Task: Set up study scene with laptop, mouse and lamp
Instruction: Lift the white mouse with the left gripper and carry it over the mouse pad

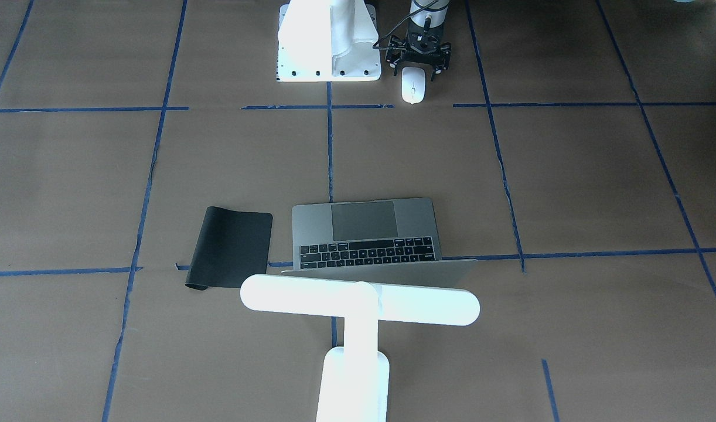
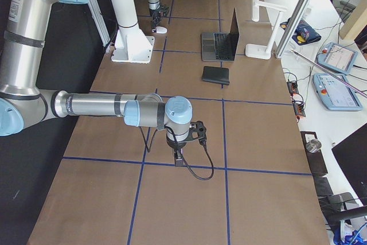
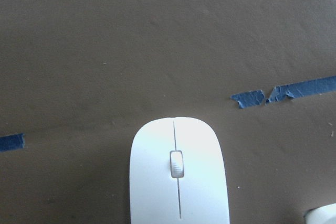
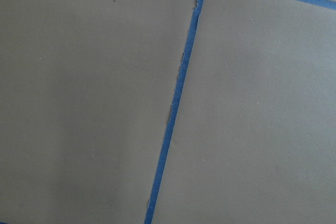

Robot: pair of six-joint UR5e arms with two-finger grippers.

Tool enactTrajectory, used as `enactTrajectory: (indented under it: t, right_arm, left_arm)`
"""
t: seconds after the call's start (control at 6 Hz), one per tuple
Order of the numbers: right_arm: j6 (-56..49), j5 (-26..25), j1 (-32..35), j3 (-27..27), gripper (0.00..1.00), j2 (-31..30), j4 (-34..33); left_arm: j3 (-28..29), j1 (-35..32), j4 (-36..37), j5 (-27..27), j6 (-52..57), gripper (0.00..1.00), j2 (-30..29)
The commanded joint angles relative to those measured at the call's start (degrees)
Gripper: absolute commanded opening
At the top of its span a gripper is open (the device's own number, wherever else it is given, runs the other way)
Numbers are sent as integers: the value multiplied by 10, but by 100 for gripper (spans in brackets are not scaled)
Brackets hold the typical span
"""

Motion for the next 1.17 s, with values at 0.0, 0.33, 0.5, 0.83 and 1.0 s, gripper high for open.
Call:
enactTrajectory:
  t: [0.0, 0.33, 0.5, 0.83, 1.0]
  right_arm:
    - [0, 1, 0, 1, 100, -1, 1]
    - [0, 2, 0, 3, 100, -1, 1]
    - [0, 2, 0, 3, 100, -3, 1]
    - [0, 3, 0, 3, 100, -3, 1]
    - [0, 3, 0, 3, 100, -3, 1]
  left_arm:
    - [4, 1, 0, -3, 4, 94, -1]
    - [4, 4, 1, -4, 3, 63, -4]
    - [5, 4, 0, -4, 3, 63, -4]
    - [-16, -3, 1, -5, 4, 41, -4]
    - [-42, -26, 13, -8, 8, 39, -3]
